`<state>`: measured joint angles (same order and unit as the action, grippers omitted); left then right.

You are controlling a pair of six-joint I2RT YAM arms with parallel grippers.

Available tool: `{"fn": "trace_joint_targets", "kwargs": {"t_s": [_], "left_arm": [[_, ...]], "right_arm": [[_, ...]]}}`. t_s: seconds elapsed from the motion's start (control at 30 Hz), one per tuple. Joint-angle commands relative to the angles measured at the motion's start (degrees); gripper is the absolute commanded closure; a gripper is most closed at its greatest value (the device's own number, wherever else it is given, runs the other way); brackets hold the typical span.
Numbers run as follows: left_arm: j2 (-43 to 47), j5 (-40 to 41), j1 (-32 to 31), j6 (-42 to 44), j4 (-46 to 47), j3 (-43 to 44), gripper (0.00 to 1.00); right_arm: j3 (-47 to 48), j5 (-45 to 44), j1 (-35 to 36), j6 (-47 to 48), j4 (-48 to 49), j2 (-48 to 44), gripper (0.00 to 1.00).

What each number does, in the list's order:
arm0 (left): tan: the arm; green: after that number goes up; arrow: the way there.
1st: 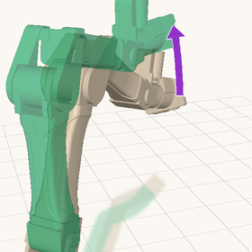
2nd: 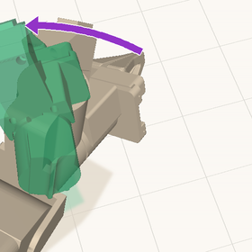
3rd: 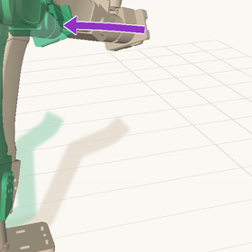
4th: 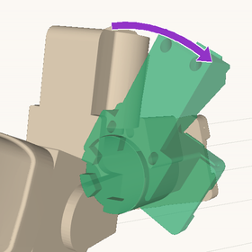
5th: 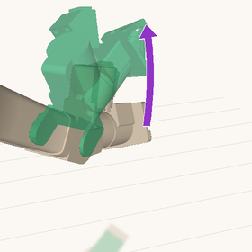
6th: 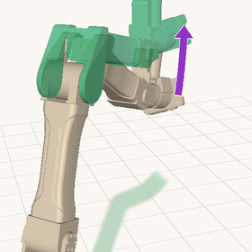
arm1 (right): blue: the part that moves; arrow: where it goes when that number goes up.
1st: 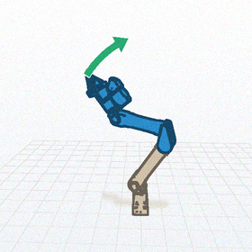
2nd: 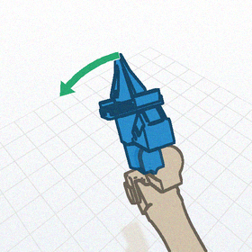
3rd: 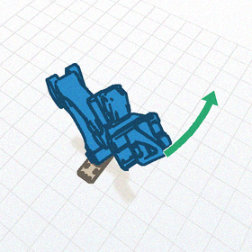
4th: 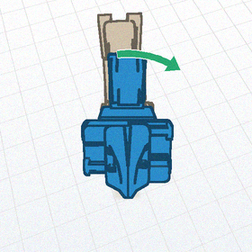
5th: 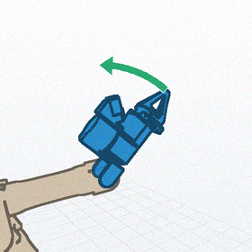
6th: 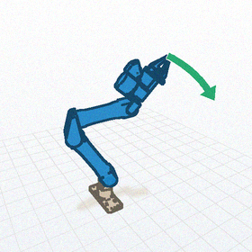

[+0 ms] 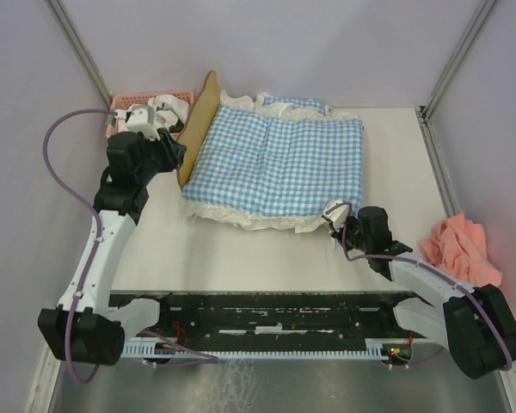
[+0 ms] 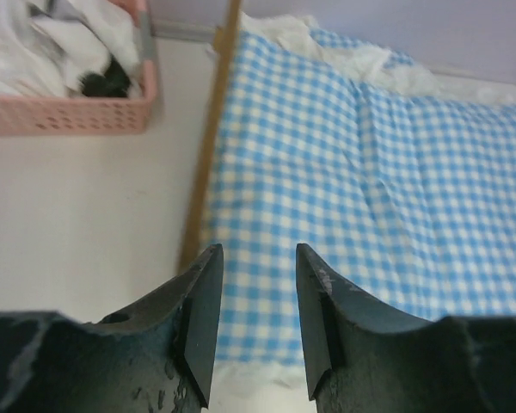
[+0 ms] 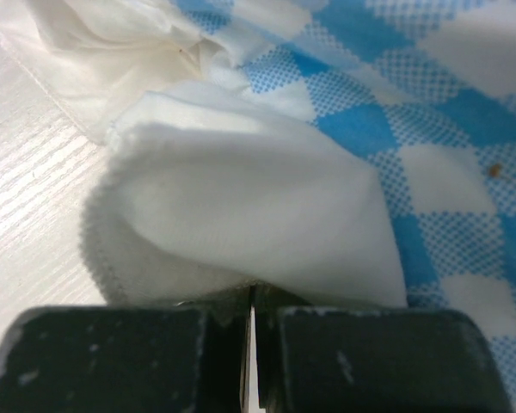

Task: Set up the pet bed
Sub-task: Tie the ropes to the bed frame.

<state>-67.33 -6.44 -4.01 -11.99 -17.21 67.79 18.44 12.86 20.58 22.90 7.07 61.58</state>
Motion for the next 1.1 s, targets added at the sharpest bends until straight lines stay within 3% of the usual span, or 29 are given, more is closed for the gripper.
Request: {"fn": "trace_joint_targets", "kwargs": {"t_s": [0.0,0.23,0.43,0.63,0.73,0.87,1.07], "left_arm": [[8.90,-6.79,-7.01,-12.31,7.33,-11.77,0.54],[16.52,-4.93,-29.75,-24.41,23.26,-30.26,0.60],[9.87,1.35,-42.80,-24.13,32.51,-34.65,0.60],[-1.85,3.28,-47.80,-23.23,45.71,-36.18,0.59],[-10.06,6.72,-51.73,-24.12,51.82,-35.46,0.65],[-18.93,8.58,-54.05,-26.47,60.93,-33.92,0.65],[-29.68,8.03,-54.14,-29.02,63.98,-25.95,0.66]], "right_arm": [[-1.52,-3.08,-0.16,4.07,7.03,-1.54,0.98],[-5.16,-6.62,-0.19,6.49,14.12,-4.15,0.98],[-6.45,-4.07,-0.22,8.76,15.98,-4.98,0.98],[-6.84,-1.23,-0.11,11.12,16.03,-4.74,0.98],[-8.31,-0.75,-0.10,13.07,17.32,-7.20,0.98],[-7.32,0.21,-0.11,13.19,13.89,-7.67,0.98],[-7.03,0.67,-0.12,13.26,13.58,-6.78,0.98]]}}
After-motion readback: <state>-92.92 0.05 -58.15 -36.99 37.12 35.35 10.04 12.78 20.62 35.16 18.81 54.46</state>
